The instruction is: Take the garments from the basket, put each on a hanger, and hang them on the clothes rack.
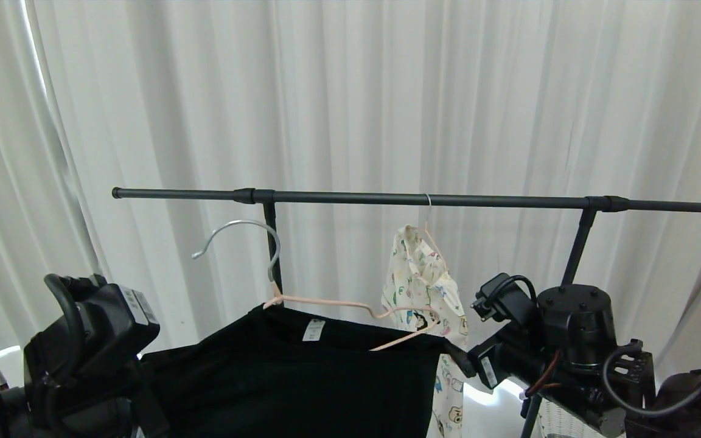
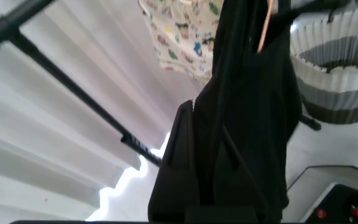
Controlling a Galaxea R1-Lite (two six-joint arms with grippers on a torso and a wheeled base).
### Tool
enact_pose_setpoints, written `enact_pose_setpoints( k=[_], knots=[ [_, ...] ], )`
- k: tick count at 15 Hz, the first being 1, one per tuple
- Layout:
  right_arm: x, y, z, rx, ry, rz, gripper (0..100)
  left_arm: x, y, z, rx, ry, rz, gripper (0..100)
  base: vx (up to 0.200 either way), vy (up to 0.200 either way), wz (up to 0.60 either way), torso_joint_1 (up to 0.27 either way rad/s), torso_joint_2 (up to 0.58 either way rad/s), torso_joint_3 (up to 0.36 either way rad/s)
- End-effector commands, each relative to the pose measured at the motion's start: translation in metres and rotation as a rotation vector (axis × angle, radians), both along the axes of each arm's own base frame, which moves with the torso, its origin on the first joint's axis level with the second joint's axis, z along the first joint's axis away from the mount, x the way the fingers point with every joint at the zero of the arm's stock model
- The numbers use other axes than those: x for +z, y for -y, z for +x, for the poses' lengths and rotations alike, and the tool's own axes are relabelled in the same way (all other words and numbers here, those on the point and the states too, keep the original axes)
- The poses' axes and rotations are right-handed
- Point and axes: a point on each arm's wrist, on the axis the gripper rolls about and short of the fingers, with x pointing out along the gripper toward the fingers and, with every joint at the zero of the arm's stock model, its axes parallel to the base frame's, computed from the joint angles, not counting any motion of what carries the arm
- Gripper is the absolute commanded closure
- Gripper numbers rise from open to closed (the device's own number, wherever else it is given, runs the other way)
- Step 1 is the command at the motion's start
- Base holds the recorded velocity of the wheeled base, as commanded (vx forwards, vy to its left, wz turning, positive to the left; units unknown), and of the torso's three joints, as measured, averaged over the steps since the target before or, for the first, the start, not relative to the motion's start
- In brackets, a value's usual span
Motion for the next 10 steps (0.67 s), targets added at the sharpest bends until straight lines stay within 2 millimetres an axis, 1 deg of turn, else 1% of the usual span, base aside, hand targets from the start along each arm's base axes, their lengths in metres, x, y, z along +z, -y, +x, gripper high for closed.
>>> enact_pose_setpoints(
  k=[1,5,6,8,10],
  knots=[
    [0.008,0.007,0.003,-0.031,0.023,0.016,0,-0.012,-0.005,-0.009,0.003,-0.025,0.018,100,0.0,0.0,0.0,0.0,0.0,0.0],
    [0.019,0.009,0.0,-0.024,0.052,0.046,0,-0.026,-0.007,-0.013,-0.023,-0.047,0.08,100,0.0,0.0,0.0,0.0,0.0,0.0],
    [0.024,0.01,-0.001,-0.015,0.062,0.06,0,-0.033,-0.007,-0.013,-0.036,-0.062,0.122,100,0.0,0.0,0.0,0.0,0.0,0.0],
    [0.039,0.014,-0.009,0.062,0.082,0.117,0,-0.043,-0.005,-0.006,-0.027,-0.086,0.209,100,0.0,0.0,0.0,0.0,0.0,0.0],
    [0.047,0.018,-0.017,0.147,0.076,0.148,0,-0.045,-0.003,0.004,0.047,-0.099,0.264,100,0.0,0.0,0.0,0.0,0.0,0.0]
  ],
)
